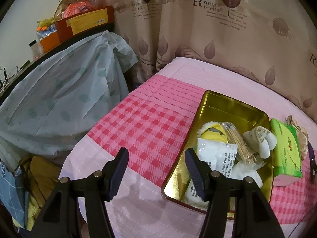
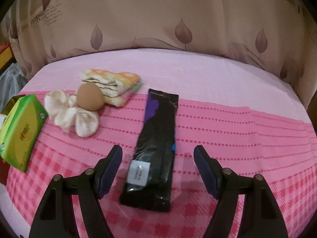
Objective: Organize soft objects
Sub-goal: 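Reach the right gripper to the black-purple packet and grasp it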
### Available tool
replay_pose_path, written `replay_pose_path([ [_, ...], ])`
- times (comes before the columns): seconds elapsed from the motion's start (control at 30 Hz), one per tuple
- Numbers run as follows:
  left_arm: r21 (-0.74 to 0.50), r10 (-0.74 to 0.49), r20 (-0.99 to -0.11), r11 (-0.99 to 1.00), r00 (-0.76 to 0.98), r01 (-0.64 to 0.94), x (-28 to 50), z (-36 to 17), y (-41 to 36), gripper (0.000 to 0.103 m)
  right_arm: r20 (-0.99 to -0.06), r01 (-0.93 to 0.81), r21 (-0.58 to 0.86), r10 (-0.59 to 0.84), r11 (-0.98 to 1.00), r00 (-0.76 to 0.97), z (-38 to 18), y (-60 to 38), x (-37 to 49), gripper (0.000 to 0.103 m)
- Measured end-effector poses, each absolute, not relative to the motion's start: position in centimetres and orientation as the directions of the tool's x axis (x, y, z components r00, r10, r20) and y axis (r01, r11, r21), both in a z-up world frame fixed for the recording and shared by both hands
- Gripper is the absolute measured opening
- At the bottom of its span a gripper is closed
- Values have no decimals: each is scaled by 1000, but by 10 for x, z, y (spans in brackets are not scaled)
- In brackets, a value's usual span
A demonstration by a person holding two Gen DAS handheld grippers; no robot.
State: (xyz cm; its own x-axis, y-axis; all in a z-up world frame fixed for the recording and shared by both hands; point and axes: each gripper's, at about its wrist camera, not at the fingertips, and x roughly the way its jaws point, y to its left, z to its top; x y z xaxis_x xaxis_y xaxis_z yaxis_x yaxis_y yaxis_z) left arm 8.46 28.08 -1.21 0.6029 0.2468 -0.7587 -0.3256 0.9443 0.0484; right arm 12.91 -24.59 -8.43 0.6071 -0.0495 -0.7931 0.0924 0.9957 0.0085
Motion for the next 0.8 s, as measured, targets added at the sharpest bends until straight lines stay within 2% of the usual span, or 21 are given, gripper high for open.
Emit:
replay_pose_path([
  [0.5,119,277,-733,952,622,-283,84,-7,257,61,-816,58,10,-25,998,578,-97,-241,157,72],
  [0.67,125,261,-739,959,621,-255,81,-5,241,61,-819,51,1,-29,999,573,-97,-242,156,75],
  [0.8,110,224,-752,970,620,-217,81,-5,224,61,-828,43,1,-23,999,560,-99,-238,159,81],
])
